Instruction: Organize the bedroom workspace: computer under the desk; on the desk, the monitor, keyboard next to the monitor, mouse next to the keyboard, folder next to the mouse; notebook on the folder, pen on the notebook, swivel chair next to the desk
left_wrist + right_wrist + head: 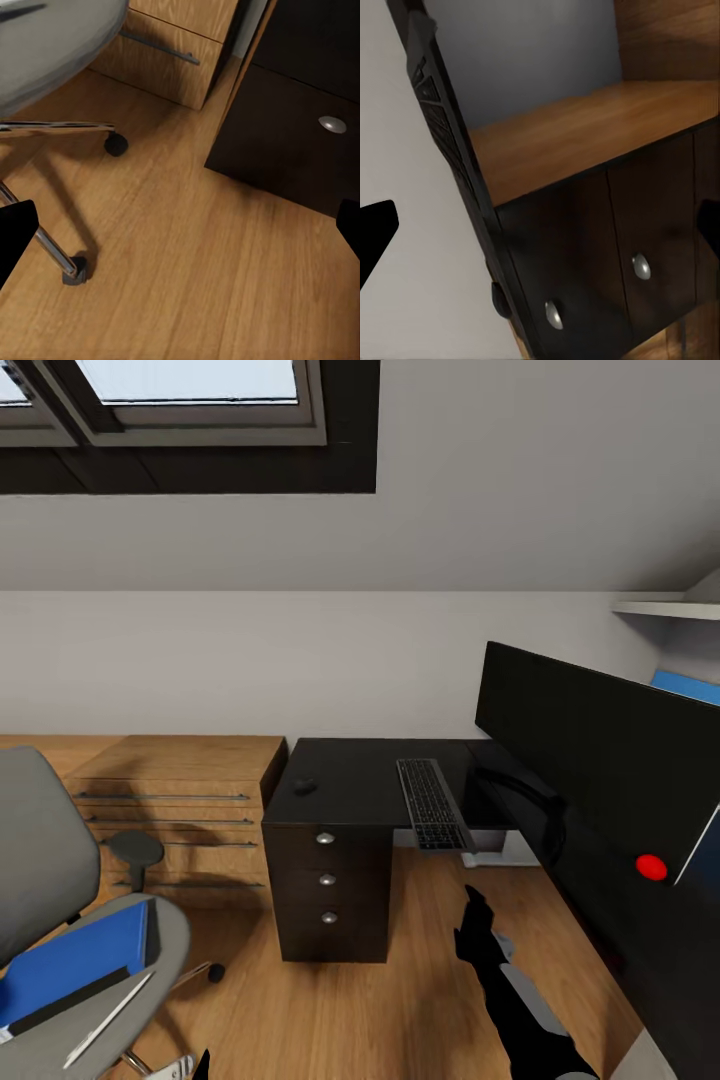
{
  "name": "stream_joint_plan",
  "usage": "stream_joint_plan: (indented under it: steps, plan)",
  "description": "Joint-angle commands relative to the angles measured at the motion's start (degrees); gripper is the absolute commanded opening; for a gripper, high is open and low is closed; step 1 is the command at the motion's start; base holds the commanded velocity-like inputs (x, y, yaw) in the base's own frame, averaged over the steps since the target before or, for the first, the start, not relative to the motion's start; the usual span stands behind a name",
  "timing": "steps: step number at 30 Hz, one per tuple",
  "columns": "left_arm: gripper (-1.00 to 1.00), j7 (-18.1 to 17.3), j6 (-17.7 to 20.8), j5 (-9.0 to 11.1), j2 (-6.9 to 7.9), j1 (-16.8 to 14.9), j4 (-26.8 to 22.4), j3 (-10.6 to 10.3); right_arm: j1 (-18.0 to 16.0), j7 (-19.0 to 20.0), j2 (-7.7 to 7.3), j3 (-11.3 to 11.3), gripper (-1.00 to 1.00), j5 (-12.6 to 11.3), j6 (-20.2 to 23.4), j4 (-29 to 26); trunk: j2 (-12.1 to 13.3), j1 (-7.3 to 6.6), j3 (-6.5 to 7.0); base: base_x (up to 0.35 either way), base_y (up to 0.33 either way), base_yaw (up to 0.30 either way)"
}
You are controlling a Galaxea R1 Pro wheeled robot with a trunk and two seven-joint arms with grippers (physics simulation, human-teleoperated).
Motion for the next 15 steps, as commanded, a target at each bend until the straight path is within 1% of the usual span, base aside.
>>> stream_joint_plan:
  steps: [1, 3, 4, 5, 10, 11, 13, 15]
  plan:
    - [1.00, -0.3, -0.1, 0.6, 0.01, 0.0, 0.1, -0.4, 0.0, 0.2, 0.05, -0.1, 1.00, 0.2, -0.1, 0.0, 0.0, 0.00, -0.06, -0.009, 0.000, 0.000]
    - [1.00, -0.3, -0.1, 0.6, 0.01, 0.0, 0.1, -0.4, 0.0, 0.2, 0.09, -0.1, 1.00, 1.7, -0.2, 0.1, 0.0, 0.00, -0.06, -0.007, 0.000, 0.000]
    - [1.00, -0.3, -0.1, 0.6, 0.01, 0.0, 0.1, -0.4, 0.0, 0.2, 0.14, -0.1, 1.00, 3.0, -0.2, 0.2, 0.0, 0.00, -0.06, -0.004, 0.000, 0.000]
    - [1.00, -0.3, -0.1, 0.6, 0.02, 0.0, 0.1, -0.4, 0.0, 0.2, 0.17, 0.0, 1.00, 3.6, -0.2, 0.4, 0.0, 0.00, -0.06, -0.003, 0.000, 0.000]
    - [1.00, -0.3, -0.1, 0.6, 0.06, 0.0, 0.1, -0.4, 0.0, 0.2, 0.29, 0.1, 1.00, 6.6, -0.3, 3.0, 2.0, -1.10, 0.84, -0.001, 0.000, 0.000]
    - [1.00, -0.3, 0.0, 0.6, 0.06, 0.0, 0.1, -0.4, 0.0, 0.2, 0.37, 0.1, 1.00, 7.9, -0.4, 4.6, 2.4, -1.32, 1.02, 0.000, 0.000, 0.000]
    - [1.00, -0.3, 0.0, 0.6, 0.05, 0.0, 0.1, -0.4, 0.0, 0.2, 0.44, 0.1, 1.00, 9.6, -0.6, 6.3, 3.2, -1.76, 1.38, 0.000, 0.000, 0.000]
    - [1.00, -0.3, 0.0, 0.6, 0.04, 0.0, 0.1, -0.4, 0.0, 0.2, 0.48, 0.1, 1.00, 11.8, -0.8, 8.1, 4.0, -2.20, 1.74, 0.000, 0.000, 0.000]
